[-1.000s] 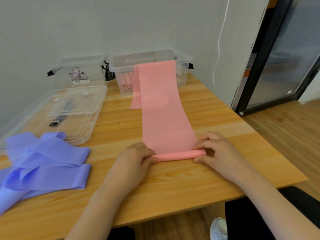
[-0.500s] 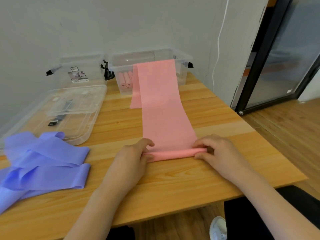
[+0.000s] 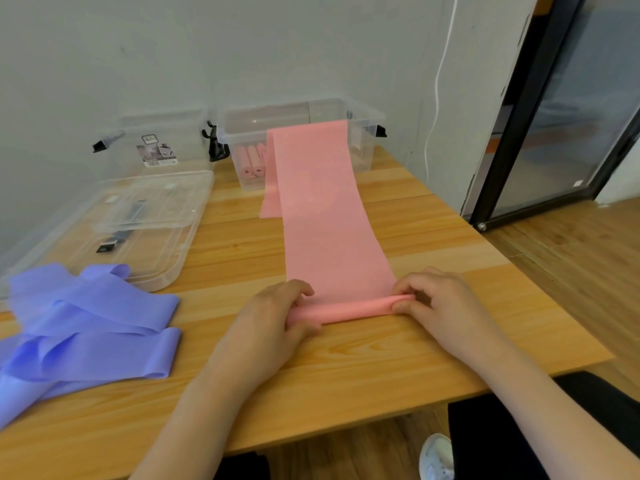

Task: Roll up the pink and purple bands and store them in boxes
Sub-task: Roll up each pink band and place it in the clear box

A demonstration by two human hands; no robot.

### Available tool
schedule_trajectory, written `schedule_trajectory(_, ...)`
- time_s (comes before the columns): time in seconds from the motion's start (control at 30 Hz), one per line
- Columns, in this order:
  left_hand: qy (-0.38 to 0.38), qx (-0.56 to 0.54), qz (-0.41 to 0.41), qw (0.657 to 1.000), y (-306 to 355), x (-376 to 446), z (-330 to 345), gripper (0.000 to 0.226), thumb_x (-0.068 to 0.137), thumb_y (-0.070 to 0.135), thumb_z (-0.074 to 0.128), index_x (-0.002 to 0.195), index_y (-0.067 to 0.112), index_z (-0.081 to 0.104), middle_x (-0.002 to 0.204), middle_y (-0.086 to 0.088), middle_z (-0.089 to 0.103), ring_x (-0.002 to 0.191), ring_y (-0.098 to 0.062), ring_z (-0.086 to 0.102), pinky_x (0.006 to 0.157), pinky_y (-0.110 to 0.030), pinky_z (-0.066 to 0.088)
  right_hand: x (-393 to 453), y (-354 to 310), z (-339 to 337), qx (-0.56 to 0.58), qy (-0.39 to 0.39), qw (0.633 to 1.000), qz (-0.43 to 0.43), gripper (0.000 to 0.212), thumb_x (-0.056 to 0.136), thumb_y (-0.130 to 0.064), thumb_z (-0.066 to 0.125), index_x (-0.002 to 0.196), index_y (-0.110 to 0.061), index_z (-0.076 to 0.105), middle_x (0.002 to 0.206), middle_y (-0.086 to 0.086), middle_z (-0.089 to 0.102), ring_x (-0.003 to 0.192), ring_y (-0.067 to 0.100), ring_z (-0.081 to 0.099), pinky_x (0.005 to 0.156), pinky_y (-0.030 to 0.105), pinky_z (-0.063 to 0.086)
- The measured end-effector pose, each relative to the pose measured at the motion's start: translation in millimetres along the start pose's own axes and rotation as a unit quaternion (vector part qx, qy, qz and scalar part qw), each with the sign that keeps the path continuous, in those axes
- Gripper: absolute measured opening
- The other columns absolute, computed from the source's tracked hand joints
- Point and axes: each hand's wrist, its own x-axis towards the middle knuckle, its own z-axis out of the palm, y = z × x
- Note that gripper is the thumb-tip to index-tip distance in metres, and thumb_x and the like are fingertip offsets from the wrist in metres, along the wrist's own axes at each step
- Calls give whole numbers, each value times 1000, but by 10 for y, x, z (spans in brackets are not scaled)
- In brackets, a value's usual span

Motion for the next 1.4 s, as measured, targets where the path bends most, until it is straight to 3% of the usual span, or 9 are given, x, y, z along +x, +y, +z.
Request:
schedule_trajectory(0.13,-6,30,17,999,-48,21,3,14,79,16,70,93,15,71,87,6,59,79,-10,51,72,-17,38,6,-12,-18,-19,-16,999,-28,10,82,-27,65,87,-34,69,88,-25,55,96,3,46,97,39,32)
schedule_trajectory(0.23,6,46,14,999,-39,19,12,19,87,13,60,104,14,70,99,0,66,93,-18,59,77,-15,34,2,-21,5,-76,-66,994,-37,32,73,-36,72,105,-32,67,92,-30,46,98,-3,37,98,35,28)
schedule_trajectory(0.43,-11,30,20,999,-53,6,23,29,78,24,72,106,18,67,99,10,56,95,-10,51,78,-3,29,-2,7,7,14,7,1000,-15,26,79,-22,69,73,-43,55,85,-13,57,89,14,52,90,36,39)
schedule_trajectory(0.53,8,30,11,999,-78,21,21,7,82,14,66,86,11,71,85,4,57,84,-17,55,72,-10,33,2,-14,17,-16,-12,999,-48,9,77,-28,69,84,-34,68,89,-24,52,93,1,45,95,37,34)
schedule_trajectory(0.7,-6,50,-3,999,-12,14,6,34,85,30,41,93,14,69,90,1,60,91,-23,57,80,-32,41,19,7,28,-30,-17,998,-58,16,77,-23,71,91,-29,71,83,-29,51,88,-3,45,93,41,37)
schedule_trajectory(0.8,6,40,-1,999,8,10,-4,26,86,30,61,109,21,63,101,8,59,99,-14,54,88,-27,37,16,3,33,9,17,999,-32,29,80,-20,68,79,-45,53,84,-22,55,90,11,53,92,39,40)
schedule_trajectory(0.9,15,31,10,999,-9,16,7,17,74,23,75,88,17,67,86,12,52,86,-13,50,79,-29,39,11,-10,12,9,1,999,-46,25,78,-25,69,73,-43,52,84,-21,55,89,-1,48,92,39,38)
schedule_trajectory(1.17,28,24,-14,999,3,7,-12,23,78,29,71,100,26,64,84,14,56,80,-9,53,70,-17,36,13,18,37,19,8,1000,-20,28,78,-24,70,73,-45,52,84,-14,57,90,17,53,82,30,39)
schedule_trajectory(1.4,12,30,9,999,-52,15,12,21,83,30,57,83,15,71,82,4,61,82,-15,55,73,-25,41,15,-8,28,-24,-39,997,-65,16,67,-29,78,81,-30,68,87,-23,53,92,-3,44,93,36,34)
